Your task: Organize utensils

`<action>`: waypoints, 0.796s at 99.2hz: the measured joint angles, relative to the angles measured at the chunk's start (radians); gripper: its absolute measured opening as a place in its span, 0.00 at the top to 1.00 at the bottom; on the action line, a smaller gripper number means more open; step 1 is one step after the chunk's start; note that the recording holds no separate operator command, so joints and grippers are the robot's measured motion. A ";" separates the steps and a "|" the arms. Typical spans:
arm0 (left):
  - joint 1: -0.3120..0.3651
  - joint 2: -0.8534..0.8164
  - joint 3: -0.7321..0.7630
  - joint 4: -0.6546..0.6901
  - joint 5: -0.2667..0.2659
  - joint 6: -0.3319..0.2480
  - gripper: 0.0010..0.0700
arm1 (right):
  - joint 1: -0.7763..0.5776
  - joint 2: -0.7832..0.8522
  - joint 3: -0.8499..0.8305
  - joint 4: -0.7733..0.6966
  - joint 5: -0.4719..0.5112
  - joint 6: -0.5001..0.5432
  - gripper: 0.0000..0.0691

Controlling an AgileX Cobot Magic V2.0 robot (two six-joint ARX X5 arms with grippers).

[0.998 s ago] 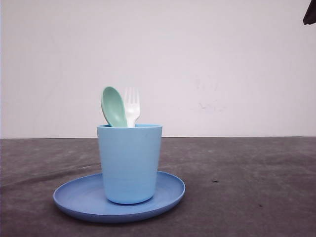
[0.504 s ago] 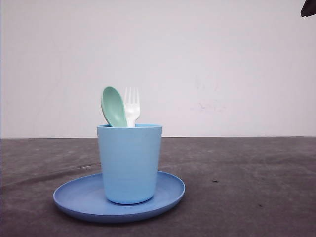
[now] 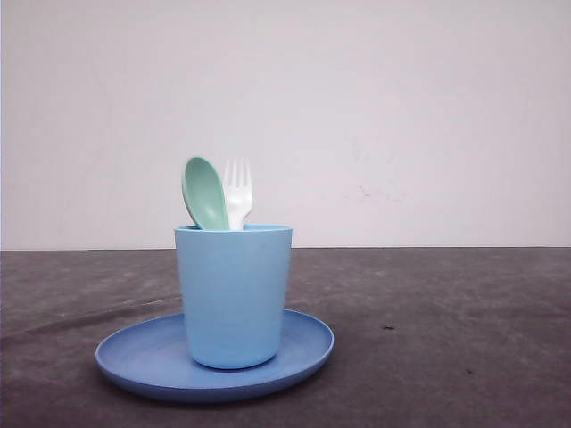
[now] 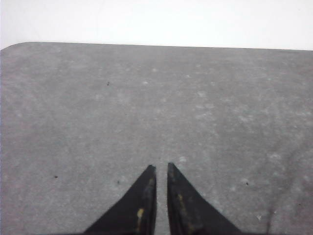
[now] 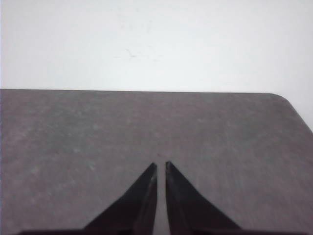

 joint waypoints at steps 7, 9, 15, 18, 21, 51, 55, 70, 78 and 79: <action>0.000 0.000 0.000 0.000 0.000 0.000 0.99 | -0.008 -0.092 -0.091 -0.028 0.000 0.000 0.95; 0.000 0.000 0.000 0.000 0.000 0.000 0.99 | -0.008 -0.119 -0.118 -0.039 0.000 0.000 0.95; 0.000 0.000 0.000 0.000 0.000 0.000 0.99 | -0.008 -0.201 -0.196 -0.071 -0.001 0.000 0.95; 0.000 0.000 0.000 0.000 0.000 0.000 0.99 | -0.008 -0.242 -0.233 -0.084 -0.001 0.000 0.95; 0.000 0.000 0.000 0.000 0.000 0.000 0.99 | -0.008 -0.284 -0.269 -0.090 -0.001 0.000 0.95; 0.000 0.000 0.000 0.000 0.000 0.000 0.99 | -0.008 -0.537 -0.473 -0.104 -0.001 0.000 0.95; 0.000 0.000 0.000 0.000 0.000 0.000 0.99 | -0.008 -0.536 -0.486 -0.103 -0.002 0.000 0.95; 0.000 0.000 0.000 0.000 0.000 0.000 0.99 | -0.008 -0.536 -0.512 -0.053 -0.010 0.000 0.95; 0.000 0.000 0.000 0.000 0.000 0.000 0.99 | -0.008 -0.537 -0.532 0.004 -0.013 0.000 0.95; 0.000 0.000 0.000 0.000 0.000 0.000 0.99 | -0.008 -0.537 -0.535 0.009 -0.014 0.000 0.95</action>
